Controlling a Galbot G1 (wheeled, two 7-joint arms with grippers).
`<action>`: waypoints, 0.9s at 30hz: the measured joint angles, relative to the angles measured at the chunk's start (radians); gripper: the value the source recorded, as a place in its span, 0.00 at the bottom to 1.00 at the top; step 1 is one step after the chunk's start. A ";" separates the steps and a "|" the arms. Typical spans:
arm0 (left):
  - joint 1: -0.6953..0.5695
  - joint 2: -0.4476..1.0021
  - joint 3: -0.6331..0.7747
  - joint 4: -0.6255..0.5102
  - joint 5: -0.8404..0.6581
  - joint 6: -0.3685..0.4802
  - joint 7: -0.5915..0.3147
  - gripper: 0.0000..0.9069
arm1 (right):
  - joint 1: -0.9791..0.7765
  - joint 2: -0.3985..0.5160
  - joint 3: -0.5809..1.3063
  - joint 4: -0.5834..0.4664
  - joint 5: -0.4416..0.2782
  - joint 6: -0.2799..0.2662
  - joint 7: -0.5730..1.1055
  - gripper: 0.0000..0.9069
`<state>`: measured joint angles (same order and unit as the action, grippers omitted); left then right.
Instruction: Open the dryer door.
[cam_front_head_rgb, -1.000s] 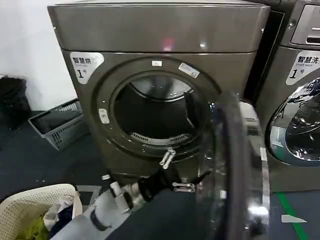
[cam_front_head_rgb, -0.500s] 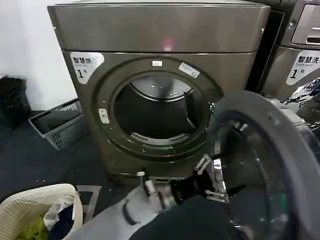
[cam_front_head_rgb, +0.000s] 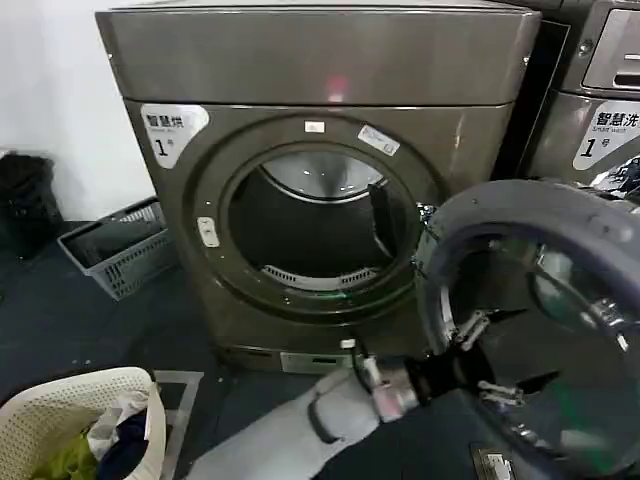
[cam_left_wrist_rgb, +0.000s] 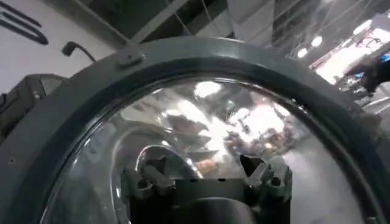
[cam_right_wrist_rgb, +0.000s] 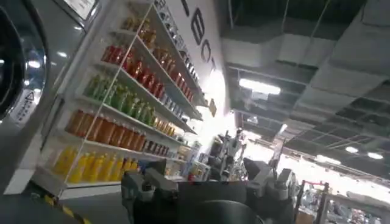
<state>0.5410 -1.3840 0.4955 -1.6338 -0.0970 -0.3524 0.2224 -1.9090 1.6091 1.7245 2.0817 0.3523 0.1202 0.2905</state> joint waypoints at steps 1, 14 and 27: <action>-0.005 -0.012 0.002 0.010 0.008 0.009 -0.009 1.00 | 0.000 0.000 0.000 0.000 0.000 0.000 0.000 1.00; -0.010 -0.094 0.010 0.060 0.106 0.177 -0.150 1.00 | 0.010 0.000 -0.020 0.001 -0.005 -0.008 -0.001 1.00; 0.029 -0.027 -0.017 -0.025 0.096 0.186 -0.117 1.00 | 0.016 0.000 -0.035 0.008 -0.003 -0.023 0.001 1.00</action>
<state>0.5702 -1.4110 0.4786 -1.6584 -0.0007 -0.1663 0.1054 -1.8929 1.6091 1.6892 2.0896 0.3491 0.0972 0.2918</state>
